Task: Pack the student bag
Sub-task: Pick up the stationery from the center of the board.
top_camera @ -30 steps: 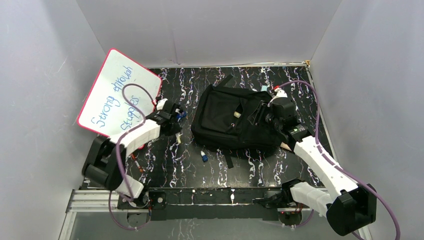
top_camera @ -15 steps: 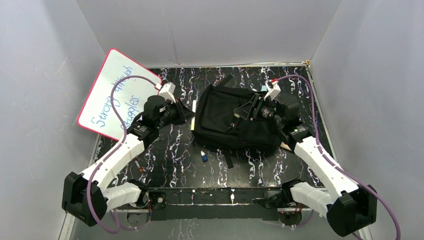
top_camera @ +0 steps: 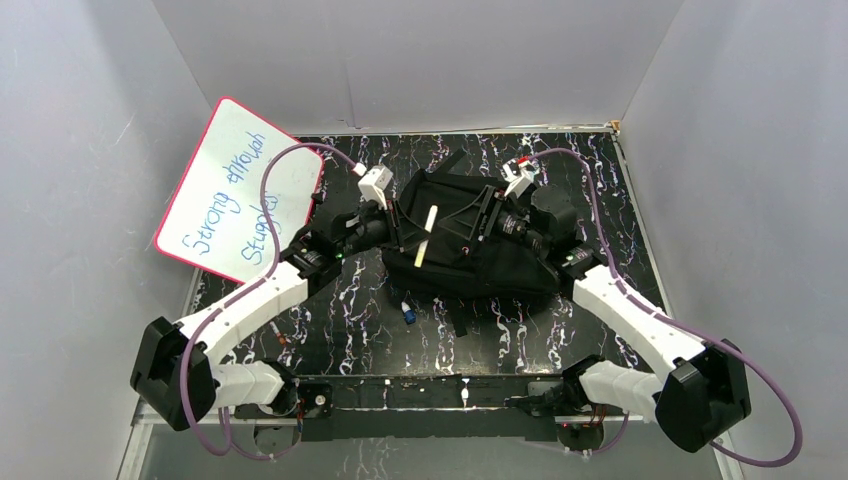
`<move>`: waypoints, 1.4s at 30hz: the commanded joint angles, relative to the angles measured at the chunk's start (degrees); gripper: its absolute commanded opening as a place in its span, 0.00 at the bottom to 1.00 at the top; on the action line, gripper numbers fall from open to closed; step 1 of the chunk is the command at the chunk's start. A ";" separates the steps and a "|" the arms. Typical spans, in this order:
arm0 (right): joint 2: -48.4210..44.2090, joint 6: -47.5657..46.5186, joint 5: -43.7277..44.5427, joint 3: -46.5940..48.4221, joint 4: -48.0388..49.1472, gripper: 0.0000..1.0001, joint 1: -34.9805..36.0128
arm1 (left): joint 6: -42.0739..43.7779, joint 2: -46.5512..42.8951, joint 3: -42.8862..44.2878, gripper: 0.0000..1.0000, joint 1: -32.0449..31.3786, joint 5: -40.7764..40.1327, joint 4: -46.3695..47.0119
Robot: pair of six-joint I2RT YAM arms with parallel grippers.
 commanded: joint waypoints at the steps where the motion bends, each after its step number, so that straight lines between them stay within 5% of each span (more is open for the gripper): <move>1: -0.76 2.84 3.38 -0.41 6.62 0.61 1.90 | -0.10 1.05 3.38 0.00 -1.64 0.38 3.25; 29: 2.87 7.49 8.92 -1.72 7.34 0.35 4.43 | 0.27 2.69 5.06 0.00 -5.45 -2.43 2.59; 35: 2.76 7.52 9.11 -1.89 7.51 0.18 4.51 | 0.72 3.55 5.92 0.00 -5.61 -2.23 1.67; 39: 0.86 6.53 12.38 -1.86 5.17 0.09 4.44 | 0.99 3.76 6.55 0.28 -5.55 -2.53 0.86; 42: -1.43 5.24 16.86 -1.40 1.69 0.04 4.45 | 1.35 3.81 7.43 0.35 -5.56 -2.52 0.11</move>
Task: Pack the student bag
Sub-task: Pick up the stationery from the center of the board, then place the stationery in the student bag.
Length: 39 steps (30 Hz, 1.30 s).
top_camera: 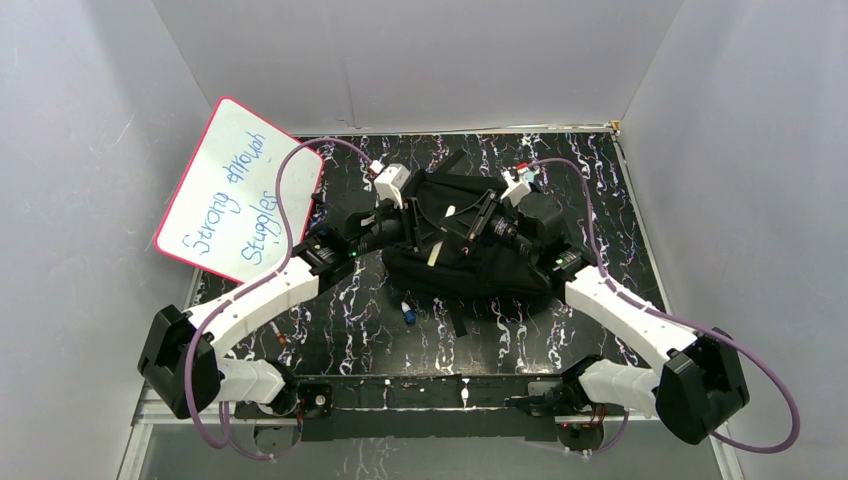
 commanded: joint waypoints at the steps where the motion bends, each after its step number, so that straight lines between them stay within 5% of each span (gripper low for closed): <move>1: -4.90 -2.25 8.06 0.75 -4.04 0.02 0.26 | 1.23 -0.11 4.08 0.36 -0.28 0.09 -1.16; 8: -15.47 -1.23 34.24 1.57 -21.45 0.00 0.15 | 4.46 3.02 9.88 0.38 -0.22 -4.40 -7.15; 16: -25.02 3.18 53.29 1.96 -35.90 0.00 0.11 | 9.68 19.56 24.92 0.38 -0.77 -9.23 -20.47; 24: -27.78 2.24 55.76 1.80 -39.49 0.00 0.12 | 14.61 30.39 34.93 0.39 -3.77 -14.11 -27.48; 39: -27.90 0.33 53.61 0.59 -37.54 0.00 0.15 | 16.38 33.97 40.74 0.42 -5.25 -19.33 -29.60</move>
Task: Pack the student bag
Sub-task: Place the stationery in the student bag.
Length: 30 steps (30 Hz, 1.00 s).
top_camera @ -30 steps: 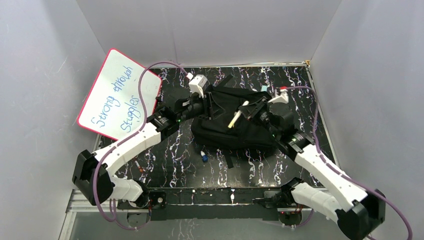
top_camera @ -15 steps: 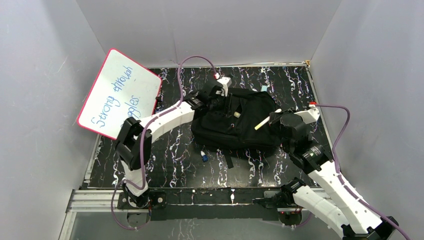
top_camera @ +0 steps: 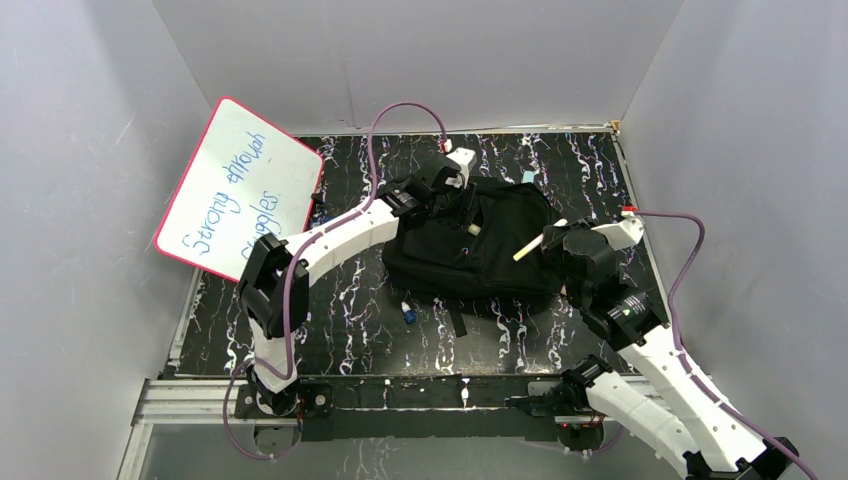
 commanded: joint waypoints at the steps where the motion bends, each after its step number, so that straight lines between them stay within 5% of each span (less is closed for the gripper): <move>1: -0.18 -0.80 0.56 0.42 2.27 0.00 0.07 | 1.75 0.91 3.59 0.42 -0.40 -2.71 -2.04; 20: -1.46 -0.99 -0.02 -0.65 2.38 0.00 0.02 | 9.51 8.31 11.39 0.43 -5.69 -15.61 -8.71; 30: -1.64 -0.99 -0.18 -0.85 2.69 0.00 0.06 | 12.86 10.25 12.92 0.34 -7.13 -22.86 -9.59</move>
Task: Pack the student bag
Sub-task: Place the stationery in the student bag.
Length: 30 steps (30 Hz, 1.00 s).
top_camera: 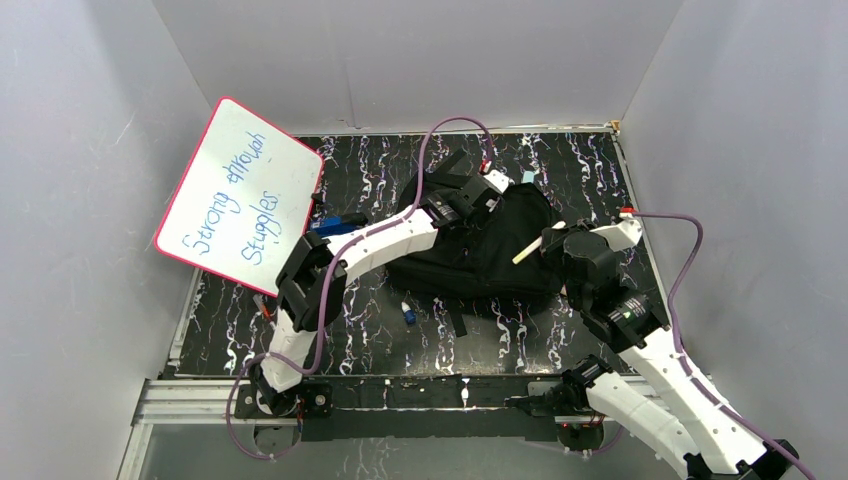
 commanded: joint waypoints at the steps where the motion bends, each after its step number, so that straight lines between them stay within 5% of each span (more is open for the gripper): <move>1: -0.68 -0.14 1.12 0.09 2.58 0.00 0.07 | 1.77 -0.49 2.79 0.32 -0.21 -4.98 -1.20; 20: 7.75 4.17 -4.90 -0.83 13.98 0.00 0.08 | 3.82 -2.11 5.05 0.03 -0.21 -9.76 0.76; 30: 14.74 5.76 -3.90 -0.18 21.67 0.00 0.01 | 2.58 -5.29 3.42 0.00 -0.21 -9.07 1.97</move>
